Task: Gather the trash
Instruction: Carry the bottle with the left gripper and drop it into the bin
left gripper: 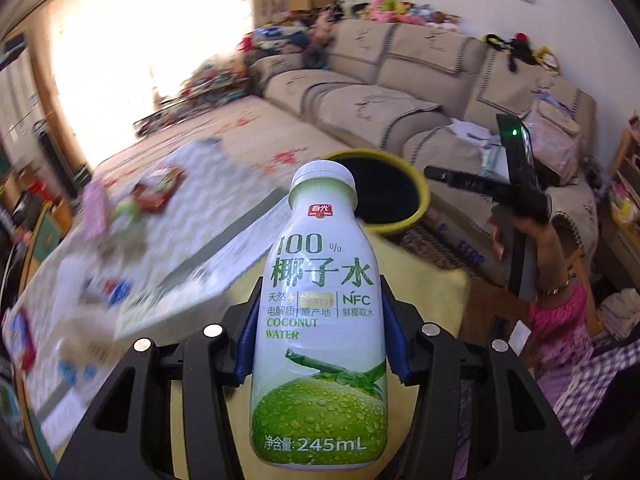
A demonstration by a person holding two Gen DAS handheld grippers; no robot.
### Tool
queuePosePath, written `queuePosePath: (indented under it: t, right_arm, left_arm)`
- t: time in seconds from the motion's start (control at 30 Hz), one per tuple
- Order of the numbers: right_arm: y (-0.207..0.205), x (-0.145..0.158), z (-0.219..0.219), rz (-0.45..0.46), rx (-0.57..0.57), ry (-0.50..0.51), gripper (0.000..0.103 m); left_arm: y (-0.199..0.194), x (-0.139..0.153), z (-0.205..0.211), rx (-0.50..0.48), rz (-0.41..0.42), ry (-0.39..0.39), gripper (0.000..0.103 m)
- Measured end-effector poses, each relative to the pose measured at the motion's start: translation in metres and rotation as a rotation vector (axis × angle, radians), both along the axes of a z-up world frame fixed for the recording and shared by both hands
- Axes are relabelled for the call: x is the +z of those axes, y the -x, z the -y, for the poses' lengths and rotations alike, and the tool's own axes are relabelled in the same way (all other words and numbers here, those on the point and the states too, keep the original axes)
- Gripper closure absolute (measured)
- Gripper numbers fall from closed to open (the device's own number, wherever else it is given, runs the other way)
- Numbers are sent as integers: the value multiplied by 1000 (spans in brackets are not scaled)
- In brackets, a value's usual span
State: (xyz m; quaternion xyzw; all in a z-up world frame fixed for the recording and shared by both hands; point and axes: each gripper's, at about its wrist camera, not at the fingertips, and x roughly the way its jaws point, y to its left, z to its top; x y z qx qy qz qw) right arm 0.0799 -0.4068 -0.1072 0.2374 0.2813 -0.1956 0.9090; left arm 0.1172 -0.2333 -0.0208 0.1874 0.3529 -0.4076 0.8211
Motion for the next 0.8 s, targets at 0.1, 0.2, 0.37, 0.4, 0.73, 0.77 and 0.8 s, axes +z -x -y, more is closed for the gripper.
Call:
queuePosePath:
  t: [0.1, 0.2, 0.37, 0.4, 0.73, 0.77, 0.8]
  right_arm:
    - [18, 5, 21, 13, -61, 13, 13]
    - [33, 6, 40, 26, -101, 12, 12]
    - [47, 0, 64, 42, -120, -20, 12]
    - [49, -2, 68, 42, -124, -25, 12]
    - [23, -22, 86, 4, -113, -63, 12]
    - [17, -22, 86, -3, -104, -65, 12]
    - [11, -21, 86, -7, -93, -66, 12]
  left_arm:
    - [-13, -1, 54, -74, -23, 13, 51]
    - [-31, -13, 107, -117, -38, -7, 51]
    - [-71, -44, 177, -121, -98, -54, 51]
    - [-78, -49, 188, -120, -100, -67, 51]
    - [-134, -64, 240, -34, -69, -50, 36]
    - [-131, -58, 233, -30, -60, -33, 36]
    - [-129, -52, 226, -24, -56, -16, 35]
